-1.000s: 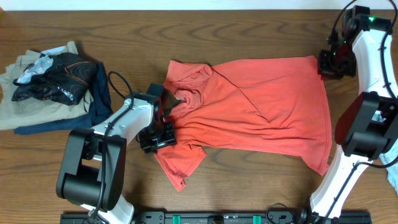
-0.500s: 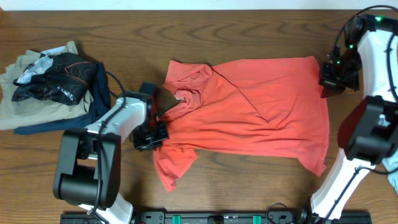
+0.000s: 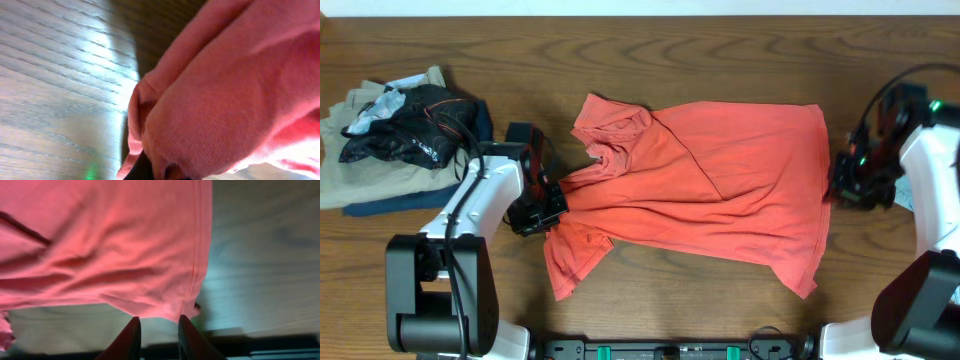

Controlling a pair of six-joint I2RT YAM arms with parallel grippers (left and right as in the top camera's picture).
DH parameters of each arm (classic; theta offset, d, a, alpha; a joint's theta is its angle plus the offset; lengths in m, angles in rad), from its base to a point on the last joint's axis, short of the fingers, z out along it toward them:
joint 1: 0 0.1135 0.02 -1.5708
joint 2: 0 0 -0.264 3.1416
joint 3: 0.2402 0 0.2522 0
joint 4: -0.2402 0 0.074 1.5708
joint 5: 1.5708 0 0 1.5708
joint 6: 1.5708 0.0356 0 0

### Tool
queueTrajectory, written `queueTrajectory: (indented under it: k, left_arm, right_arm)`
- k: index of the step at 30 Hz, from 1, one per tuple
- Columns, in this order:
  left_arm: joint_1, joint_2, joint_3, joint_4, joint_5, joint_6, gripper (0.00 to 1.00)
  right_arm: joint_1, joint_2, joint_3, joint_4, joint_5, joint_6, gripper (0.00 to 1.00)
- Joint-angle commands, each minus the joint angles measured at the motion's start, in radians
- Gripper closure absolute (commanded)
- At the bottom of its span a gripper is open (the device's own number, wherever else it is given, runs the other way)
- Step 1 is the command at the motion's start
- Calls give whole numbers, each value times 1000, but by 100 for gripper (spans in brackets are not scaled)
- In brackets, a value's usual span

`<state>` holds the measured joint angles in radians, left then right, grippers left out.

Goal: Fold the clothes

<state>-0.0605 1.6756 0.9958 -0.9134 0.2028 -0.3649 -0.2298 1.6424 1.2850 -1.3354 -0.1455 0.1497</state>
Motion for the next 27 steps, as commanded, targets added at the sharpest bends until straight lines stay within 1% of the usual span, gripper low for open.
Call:
queueTrajectory:
  k: [1, 3, 4, 5, 7, 8, 10, 12, 14, 16, 18, 19, 22, 23, 25, 27]
  left_arm:
    - [-19, -4, 16, -5, -6, 13, 94]
    - [-27, -4, 15, -5, -6, 13, 94]
    - [-29, -4, 14, -5, -6, 13, 94]
    - [-29, -4, 14, -6, -6, 13, 94]
    - [-29, -4, 12, -6, -6, 13, 94]
    - [-29, -4, 10, -5, -6, 13, 94]
    - [-29, -4, 7, -5, -6, 13, 94]
    - [-29, -4, 6, -5, -6, 13, 94]
    - [-29, -4, 6, -5, -6, 13, 94]
    - [-29, -4, 6, -5, -6, 13, 94]
    - [-29, -4, 4, -6, -5, 13, 94]
    - [-29, -4, 3, -5, -6, 13, 94]
    - [-29, -4, 3, -5, -6, 13, 94]
    - [-29, -4, 3, -5, -5, 13, 94]
    - [-29, -4, 3, -5, -5, 13, 94]
    - [-29, -4, 3, -5, -6, 12, 94]
  right_arm:
    - [-1, -15, -154, 80, -2, 80, 75]
    - [-6, -14, -243, 163, 27, 126, 73]
    - [-12, -14, -289, 215, 49, 155, 66]
    - [-18, -14, -317, 249, 62, 169, 64]
    - [-29, -14, -362, 317, 87, 187, 64]
    - [-33, -14, -375, 340, 91, 187, 61]
    - [-40, -14, -396, 385, 95, 187, 51]
    - [-45, -14, -405, 409, 119, 190, 48]
    - [-45, -14, -407, 421, 153, 199, 39]
    - [-45, -14, -410, 434, 178, 198, 33]
    - [-45, -13, -414, 453, 195, 198, 32]
    - [-45, -13, -418, 464, 194, 198, 34]
    - [-44, -13, -447, 504, 193, 198, 44]
    - [-44, -13, -462, 524, 190, 198, 46]
    - [-44, -13, -503, 581, 179, 198, 46]
    - [-44, -13, -546, 647, 141, 193, 45]
